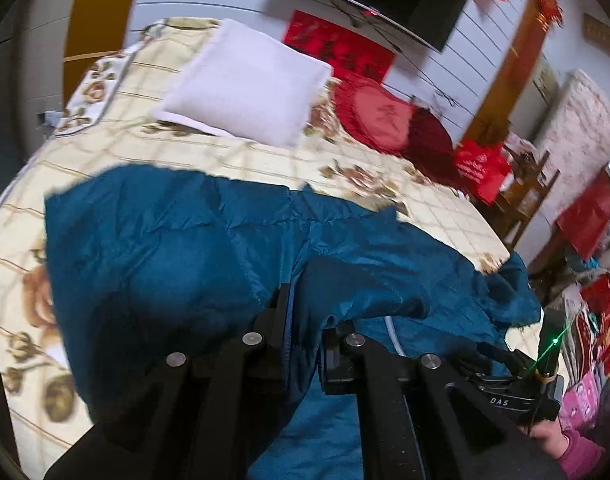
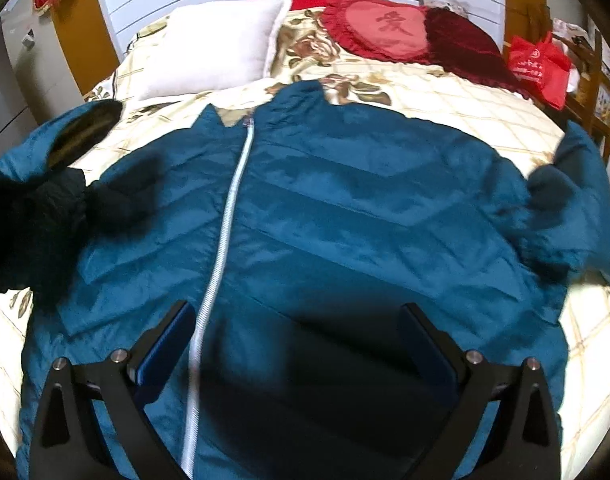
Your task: Fold large clothes
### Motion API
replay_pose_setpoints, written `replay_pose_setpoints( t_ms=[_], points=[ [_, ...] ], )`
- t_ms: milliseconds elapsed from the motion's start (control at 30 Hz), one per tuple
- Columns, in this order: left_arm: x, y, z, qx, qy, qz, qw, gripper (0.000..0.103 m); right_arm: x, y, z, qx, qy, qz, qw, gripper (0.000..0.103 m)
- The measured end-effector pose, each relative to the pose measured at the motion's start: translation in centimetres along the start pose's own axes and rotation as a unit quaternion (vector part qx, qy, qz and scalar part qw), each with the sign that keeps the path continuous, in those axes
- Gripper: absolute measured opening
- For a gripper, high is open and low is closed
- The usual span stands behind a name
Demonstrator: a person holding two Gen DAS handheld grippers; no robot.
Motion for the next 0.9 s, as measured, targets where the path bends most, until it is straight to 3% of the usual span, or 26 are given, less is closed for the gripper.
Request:
replay_pose_setpoints(
  t_ms=[200, 467, 733, 900],
  points=[
    [6.0, -2.5, -2.6, -0.024, -0.021, -0.011, 0.9994, 0.043, 2.3, -0.9, 1.6, 0.001, -0.016, 0.0, 1.0, 0.102],
    [10.7, -4.9, -6.3, -0.048, -0.024, -0.015, 0.9984, 0.043, 5.5, -2.0, 2.5, -0.008, -0.035, -0.009, 0.999, 0.102],
    [12.1, -7.9, -8.5, -0.059, 0.007, -0.035, 0.9976, 0.044, 7.1, -3.9, 2.3, -0.026, -0.037, -0.014, 0.999, 0.102],
    [13.4, -8.6, -8.3, -0.069, -0.034, -0.049, 0.9958, 0.045, 6.9, -4.5, 2.9, -0.031, -0.022, -0.008, 0.999, 0.102]
  ],
)
Point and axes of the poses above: each gripper's, at about its wrist camera, not at the fingertips, and z roughly against the way its jaws point, x to its right, y to its top, the point moved 7 cm from there along -z, roughly the way its jaws point, and after that the axes turned 11 degrees about y, right-handed, at the moved point
